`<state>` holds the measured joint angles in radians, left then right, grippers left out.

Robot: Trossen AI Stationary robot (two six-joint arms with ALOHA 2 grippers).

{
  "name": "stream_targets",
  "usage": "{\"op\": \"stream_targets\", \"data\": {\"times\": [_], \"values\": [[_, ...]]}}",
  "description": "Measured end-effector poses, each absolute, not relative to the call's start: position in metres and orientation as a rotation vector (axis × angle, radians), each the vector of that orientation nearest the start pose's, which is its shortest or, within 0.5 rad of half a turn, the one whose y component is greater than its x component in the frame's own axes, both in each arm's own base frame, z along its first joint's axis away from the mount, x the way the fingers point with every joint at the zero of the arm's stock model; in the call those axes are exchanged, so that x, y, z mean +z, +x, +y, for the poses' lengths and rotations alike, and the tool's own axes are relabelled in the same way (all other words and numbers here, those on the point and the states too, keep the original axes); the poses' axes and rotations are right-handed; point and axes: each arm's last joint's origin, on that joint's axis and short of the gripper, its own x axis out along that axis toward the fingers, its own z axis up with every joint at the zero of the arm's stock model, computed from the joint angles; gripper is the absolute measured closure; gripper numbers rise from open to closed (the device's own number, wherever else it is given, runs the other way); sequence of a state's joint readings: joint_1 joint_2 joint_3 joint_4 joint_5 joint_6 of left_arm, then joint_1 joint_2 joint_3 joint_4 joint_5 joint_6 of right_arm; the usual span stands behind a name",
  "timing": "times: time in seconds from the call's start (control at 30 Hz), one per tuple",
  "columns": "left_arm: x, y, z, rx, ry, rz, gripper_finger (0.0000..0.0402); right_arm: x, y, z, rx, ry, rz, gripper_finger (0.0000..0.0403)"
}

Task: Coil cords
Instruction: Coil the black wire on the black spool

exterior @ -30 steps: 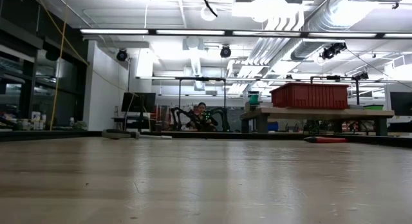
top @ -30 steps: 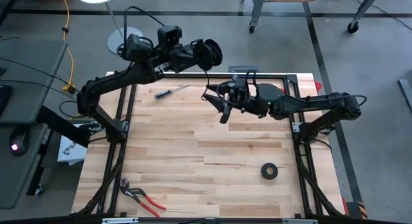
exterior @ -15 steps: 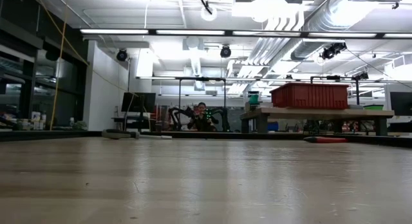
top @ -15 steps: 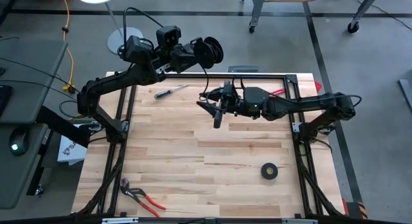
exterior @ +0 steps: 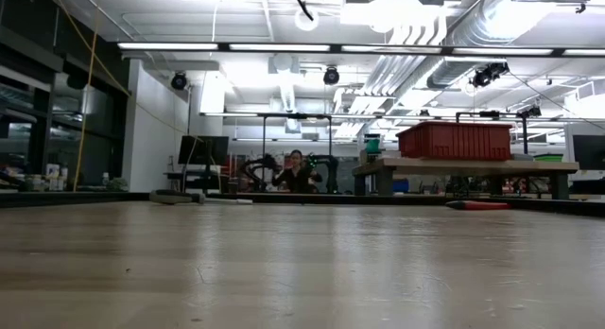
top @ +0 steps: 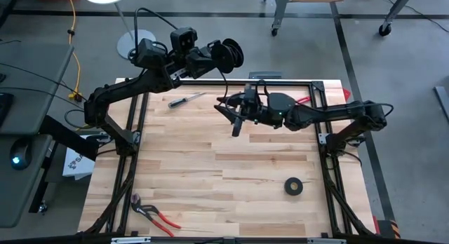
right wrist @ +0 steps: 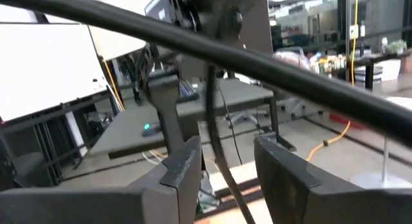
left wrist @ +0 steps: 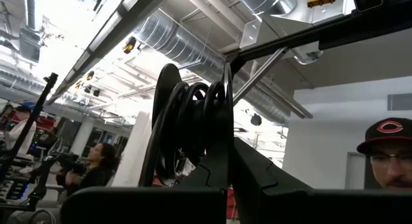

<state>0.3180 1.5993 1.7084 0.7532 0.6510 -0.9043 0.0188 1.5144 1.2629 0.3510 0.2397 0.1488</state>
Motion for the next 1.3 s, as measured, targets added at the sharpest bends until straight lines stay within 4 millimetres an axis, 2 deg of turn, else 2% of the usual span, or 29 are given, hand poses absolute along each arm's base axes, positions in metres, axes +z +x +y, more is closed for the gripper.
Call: {"op": "stream_targets", "data": {"times": [0.13, 0.43, 0.57, 0.77, 0.83, 1.07, 1.3], "values": [[0.523, 0.313, 0.085, -0.616, -0.45, -0.554, 0.0401, 0.38, 0.35, 0.003, -0.202, 0.148, -0.151, 0.0269], [0.523, 0.312, 0.086, -0.605, -0.43, -0.562, 0.0401, 0.378, 0.35, 0.004, -0.227, 0.155, -0.138, 0.0275], [0.523, 0.311, 0.088, -0.598, -0.423, -0.565, 0.0401, 0.379, 0.349, 0.007, -0.237, 0.153, -0.146, 0.0305], [0.523, 0.311, 0.09, -0.589, -0.415, -0.565, 0.0401, 0.379, 0.349, 0.007, -0.229, 0.153, -0.146, 0.0384], [0.523, 0.311, 0.091, -0.58, -0.4, -0.568, 0.0401, 0.38, 0.348, 0.008, -0.225, 0.155, -0.148, 0.0395], [0.529, 0.294, 0.108, -0.546, -0.39, -0.539, 0.0401, 0.385, 0.342, 0.013, -0.199, 0.179, -0.134, 0.0401], [0.535, 0.257, 0.131, -0.344, -0.318, -0.41, 0.0401, 0.39, 0.329, 0.024, -0.167, 0.199, -0.085, 0.0402]]}}
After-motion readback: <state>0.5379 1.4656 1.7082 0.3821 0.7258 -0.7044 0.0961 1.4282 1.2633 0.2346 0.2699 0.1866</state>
